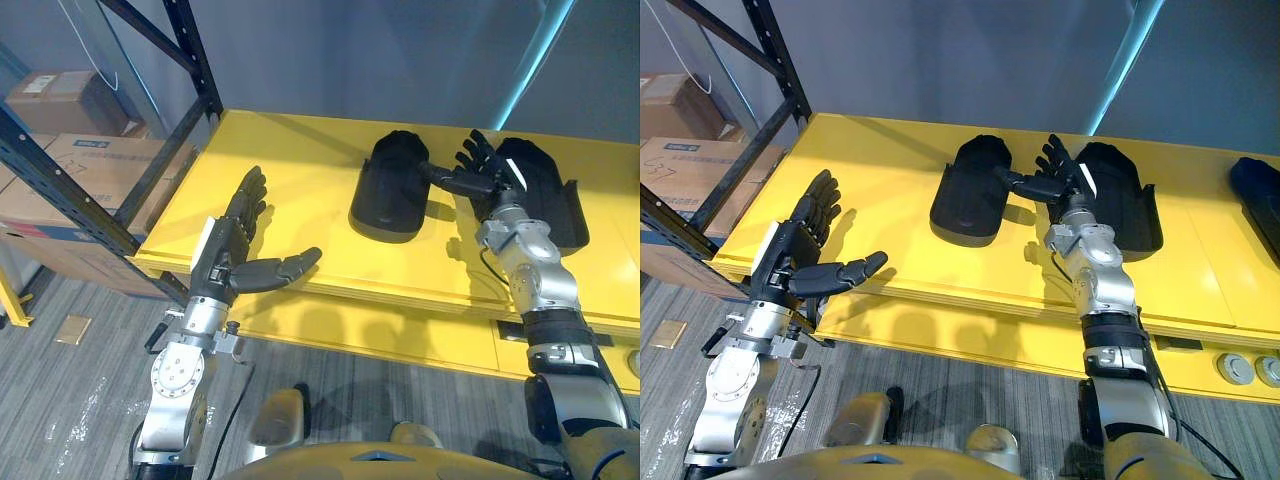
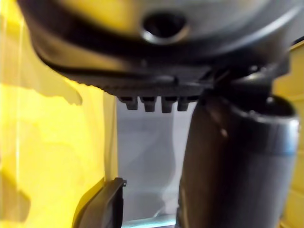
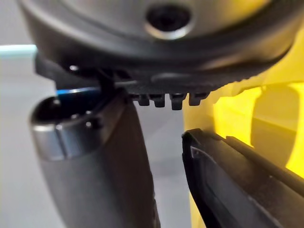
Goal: Walk over and take three plastic housings, then place them on the shelf
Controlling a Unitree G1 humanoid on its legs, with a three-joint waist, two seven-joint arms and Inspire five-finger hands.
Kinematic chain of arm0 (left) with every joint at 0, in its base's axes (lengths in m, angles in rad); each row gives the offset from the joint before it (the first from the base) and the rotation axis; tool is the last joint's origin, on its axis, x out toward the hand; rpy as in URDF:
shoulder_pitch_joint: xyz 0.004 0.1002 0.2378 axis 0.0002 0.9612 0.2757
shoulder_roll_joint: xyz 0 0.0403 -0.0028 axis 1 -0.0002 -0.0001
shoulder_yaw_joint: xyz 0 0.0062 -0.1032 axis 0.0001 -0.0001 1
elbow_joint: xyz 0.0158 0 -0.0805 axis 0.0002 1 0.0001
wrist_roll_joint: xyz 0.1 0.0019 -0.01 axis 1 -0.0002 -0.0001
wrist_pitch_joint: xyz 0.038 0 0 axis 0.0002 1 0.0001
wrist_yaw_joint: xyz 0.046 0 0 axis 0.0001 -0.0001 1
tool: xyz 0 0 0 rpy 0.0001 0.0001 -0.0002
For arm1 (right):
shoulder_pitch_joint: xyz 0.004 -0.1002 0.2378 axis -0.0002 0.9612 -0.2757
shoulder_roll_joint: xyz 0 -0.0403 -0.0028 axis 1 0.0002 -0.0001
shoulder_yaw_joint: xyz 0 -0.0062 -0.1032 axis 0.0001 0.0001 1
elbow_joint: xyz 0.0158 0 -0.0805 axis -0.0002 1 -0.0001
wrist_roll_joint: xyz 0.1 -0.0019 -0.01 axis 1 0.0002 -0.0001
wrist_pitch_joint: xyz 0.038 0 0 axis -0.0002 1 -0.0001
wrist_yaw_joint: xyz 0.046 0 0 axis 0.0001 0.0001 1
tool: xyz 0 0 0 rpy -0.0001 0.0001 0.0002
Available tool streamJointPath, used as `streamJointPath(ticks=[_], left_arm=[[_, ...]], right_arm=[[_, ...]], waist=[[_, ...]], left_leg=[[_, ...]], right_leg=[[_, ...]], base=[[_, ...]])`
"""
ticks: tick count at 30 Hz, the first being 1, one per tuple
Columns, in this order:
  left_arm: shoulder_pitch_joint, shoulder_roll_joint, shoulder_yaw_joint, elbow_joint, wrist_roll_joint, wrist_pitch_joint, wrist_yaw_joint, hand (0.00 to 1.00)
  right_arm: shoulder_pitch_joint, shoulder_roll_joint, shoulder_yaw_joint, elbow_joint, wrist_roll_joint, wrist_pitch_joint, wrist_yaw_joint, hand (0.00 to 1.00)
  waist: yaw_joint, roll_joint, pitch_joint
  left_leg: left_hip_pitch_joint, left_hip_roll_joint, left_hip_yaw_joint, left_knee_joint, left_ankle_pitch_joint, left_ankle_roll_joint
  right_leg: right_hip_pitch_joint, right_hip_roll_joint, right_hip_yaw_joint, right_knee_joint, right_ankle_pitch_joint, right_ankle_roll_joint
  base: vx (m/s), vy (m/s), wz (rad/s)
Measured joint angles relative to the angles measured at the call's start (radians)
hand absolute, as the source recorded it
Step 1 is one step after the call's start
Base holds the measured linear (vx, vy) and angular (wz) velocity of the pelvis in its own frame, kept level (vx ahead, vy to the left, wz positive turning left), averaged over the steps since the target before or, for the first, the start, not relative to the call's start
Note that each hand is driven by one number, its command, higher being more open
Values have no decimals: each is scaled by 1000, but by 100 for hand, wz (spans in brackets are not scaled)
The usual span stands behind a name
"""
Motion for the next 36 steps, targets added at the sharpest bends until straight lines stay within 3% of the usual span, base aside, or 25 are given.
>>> streamJointPath(ticks=[6, 16, 29, 32, 36], left_arm=[[-4, 59, -35, 17, -5, 3, -19, 100], [-26, 82, -48, 91, -5, 25, -27, 100], [-26, 88, -48, 134, -5, 28, -45, 100], [-26, 88, -48, 134, -6, 28, -46, 100], [-26, 88, -48, 131, -6, 28, -45, 100]], right_arm=[[-59, -19, 23, 77, 34, 1, 69, 100], [-119, -23, 65, 138, 88, 1, 157, 100], [-161, -23, 77, 182, 120, -3, 191, 100], [-172, -23, 78, 182, 120, -21, 168, 100], [-177, -23, 69, 175, 118, -125, 107, 100]], waist=[[10, 6, 0], [42, 10, 2], [60, 10, 4], [65, 10, 6], [60, 9, 7]], left_leg=[[5, 0, -18, -29, 28, 3], [27, 13, -24, -69, 51, -9], [39, 25, -24, -102, 66, -13], [38, 26, -23, -104, 66, -14], [39, 27, -17, -102, 63, -15]], right_leg=[[4, 7, -17, -3, -4, -7], [11, 22, -18, -3, -8, -20], [11, 26, -21, -10, -6, -27], [11, 26, -21, -16, -3, -29], [11, 25, -17, -20, 1, -28]], base=[[-20, -17, 9], [-15, -18, 1], [-6, -8, 0], [0, 0, 0], [-1, -2, -2]])
